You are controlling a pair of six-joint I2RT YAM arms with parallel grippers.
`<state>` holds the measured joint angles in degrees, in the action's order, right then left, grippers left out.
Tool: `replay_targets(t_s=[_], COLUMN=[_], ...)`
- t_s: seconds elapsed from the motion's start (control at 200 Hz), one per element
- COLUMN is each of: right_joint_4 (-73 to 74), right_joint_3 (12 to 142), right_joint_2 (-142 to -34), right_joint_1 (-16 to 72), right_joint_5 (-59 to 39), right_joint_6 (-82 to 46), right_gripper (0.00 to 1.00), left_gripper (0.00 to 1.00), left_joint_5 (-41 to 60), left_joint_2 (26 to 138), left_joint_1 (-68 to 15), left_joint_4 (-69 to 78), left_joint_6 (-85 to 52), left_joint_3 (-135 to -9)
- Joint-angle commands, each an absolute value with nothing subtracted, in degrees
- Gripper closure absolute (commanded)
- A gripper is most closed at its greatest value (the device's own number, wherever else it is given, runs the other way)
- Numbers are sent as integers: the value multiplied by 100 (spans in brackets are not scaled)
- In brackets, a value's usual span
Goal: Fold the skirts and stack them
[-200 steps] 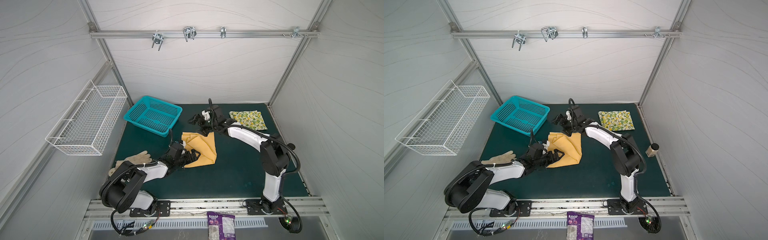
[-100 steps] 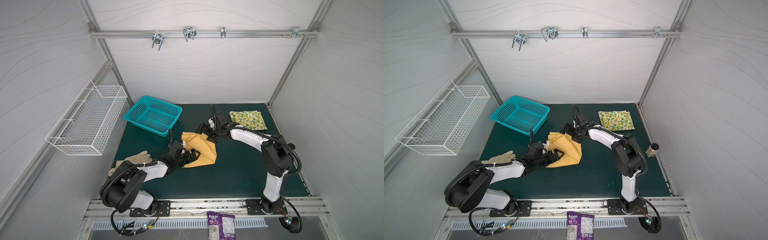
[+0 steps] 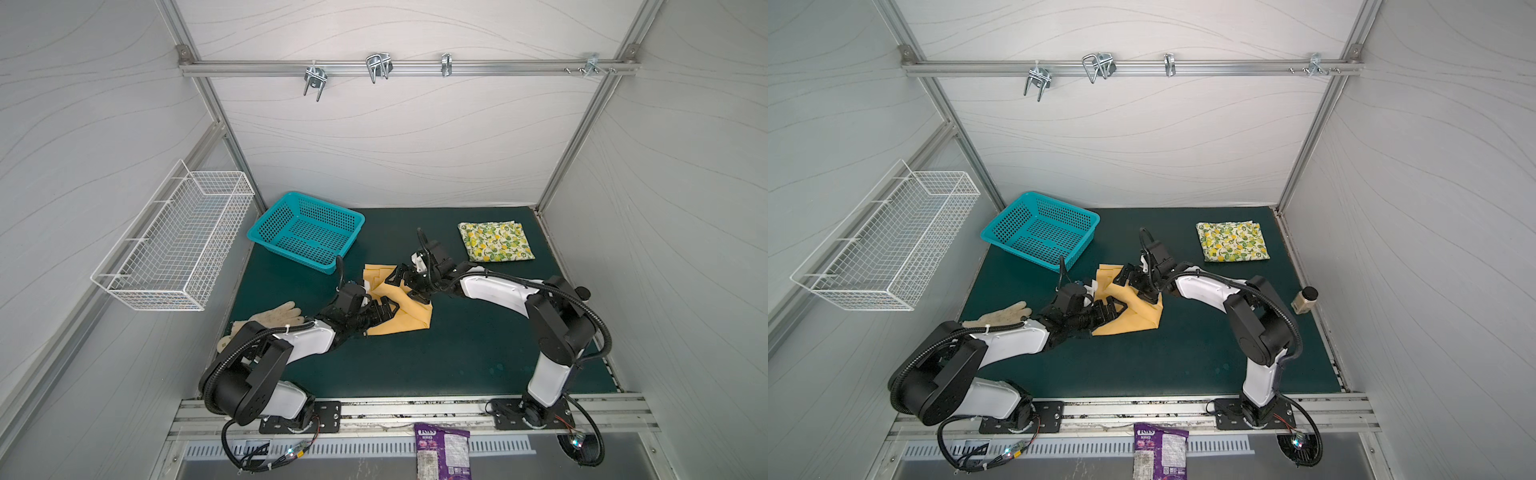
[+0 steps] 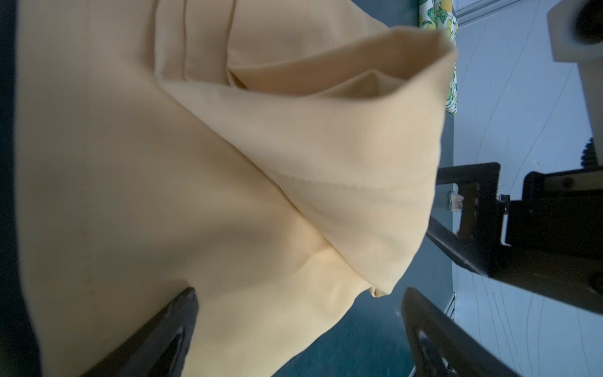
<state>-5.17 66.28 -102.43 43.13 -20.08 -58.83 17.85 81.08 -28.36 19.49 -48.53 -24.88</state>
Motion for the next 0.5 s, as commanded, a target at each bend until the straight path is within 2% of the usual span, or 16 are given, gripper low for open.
replay_targets(t_s=[0.0, 0.495], right_joint_4=[-142, 807], right_joint_3=[6460, 5332], right_joint_2=[-10104, -10058], right_joint_1=[4455, 4818], right_joint_5=[-2113, -2050], right_joint_6=[-6162, -6658], right_gripper=[1, 1], left_gripper=[2, 1], left_joint_5=[1556, 1400], left_joint_2=[8209, 7699], left_joint_1=[-2742, -2733], left_joint_4=[1187, 849], left_joint_6=[-4773, -4782], left_joint_3=[-2432, -2310])
